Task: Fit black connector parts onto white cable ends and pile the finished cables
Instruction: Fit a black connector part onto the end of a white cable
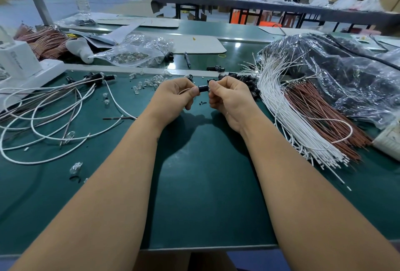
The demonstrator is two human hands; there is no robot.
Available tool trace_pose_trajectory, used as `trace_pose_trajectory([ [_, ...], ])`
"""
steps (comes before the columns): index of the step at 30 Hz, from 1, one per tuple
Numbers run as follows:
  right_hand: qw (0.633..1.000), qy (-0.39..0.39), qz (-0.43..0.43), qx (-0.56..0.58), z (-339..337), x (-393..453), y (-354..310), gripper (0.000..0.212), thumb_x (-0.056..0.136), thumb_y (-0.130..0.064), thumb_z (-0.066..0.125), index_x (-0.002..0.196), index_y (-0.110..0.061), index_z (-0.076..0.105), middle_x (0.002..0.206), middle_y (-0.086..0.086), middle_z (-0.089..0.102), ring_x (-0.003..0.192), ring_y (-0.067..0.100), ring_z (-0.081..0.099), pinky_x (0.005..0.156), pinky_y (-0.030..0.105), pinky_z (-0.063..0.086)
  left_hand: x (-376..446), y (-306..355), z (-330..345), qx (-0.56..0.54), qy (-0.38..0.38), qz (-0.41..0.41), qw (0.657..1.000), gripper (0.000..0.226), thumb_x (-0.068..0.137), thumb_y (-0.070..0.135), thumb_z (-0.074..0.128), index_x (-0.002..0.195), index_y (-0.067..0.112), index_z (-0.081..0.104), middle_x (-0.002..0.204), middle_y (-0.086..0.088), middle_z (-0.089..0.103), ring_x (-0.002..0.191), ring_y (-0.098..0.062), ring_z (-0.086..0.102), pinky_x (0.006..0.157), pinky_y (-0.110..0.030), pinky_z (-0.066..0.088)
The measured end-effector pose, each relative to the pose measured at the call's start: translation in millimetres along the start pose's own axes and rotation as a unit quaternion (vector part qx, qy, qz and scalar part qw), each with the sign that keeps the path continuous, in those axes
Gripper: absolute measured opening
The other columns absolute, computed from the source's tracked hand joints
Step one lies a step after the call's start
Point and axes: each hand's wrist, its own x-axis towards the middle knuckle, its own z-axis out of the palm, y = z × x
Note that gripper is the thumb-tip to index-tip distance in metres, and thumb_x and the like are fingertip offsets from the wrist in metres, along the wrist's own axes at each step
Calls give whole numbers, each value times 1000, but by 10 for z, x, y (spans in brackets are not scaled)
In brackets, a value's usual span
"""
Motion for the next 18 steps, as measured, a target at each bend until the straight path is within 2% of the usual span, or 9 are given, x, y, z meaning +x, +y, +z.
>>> trace_pose_trajectory([
  [3, 1000, -4, 3, -8, 0, 9, -3, 26, 95, -8, 58, 70, -12, 52, 60, 3, 55, 50, 14, 49, 55, 26, 44, -6, 4, 3, -9, -10, 6, 1000, 14, 95, 9, 57, 83, 3, 61, 58, -7, 53, 58, -17, 44, 67, -28, 37],
  [5, 1000, -9, 1, -6, 1, 11, -5, 26, 95, -8, 58, 70, -12, 52, 59, 3, 56, 51, 14, 50, 55, 26, 44, -3, 3, 6, -16, -6, 7, 1000, 16, 95, 9, 57, 79, 8, 60, 58, -8, 53, 58, -17, 44, 68, -29, 36],
  [10, 1000, -7, -10, 17, 3, 11, 2, 27, 96, -8, 57, 70, -11, 50, 61, 6, 54, 53, 15, 47, 57, 26, 42, 6, 10, 33, -9, 11, 3, 1000, 20, 95, 12, 57, 76, 13, 61, 55, -4, 55, 60, -20, 44, 63, -27, 34],
  [15, 1000, -4, -8, 18, 31, 4, 0, 27, 97, -9, 56, 71, -11, 48, 61, 5, 53, 53, 15, 45, 57, 26, 41, 7, 4, 46, -1, 24, 1, 1000, 19, 95, 13, 58, 76, 12, 63, 48, 6, 54, 53, -13, 43, 55, -19, 34],
  [18, 1000, -9, -12, 14, 34, 2, -9, 27, 97, -9, 55, 71, -11, 47, 61, 6, 52, 54, 15, 44, 57, 25, 40, 3, 11, 52, -7, 32, -1, 999, 19, 95, 13, 57, 77, 11, 64, 48, 5, 54, 49, -8, 41, 53, -16, 33],
])
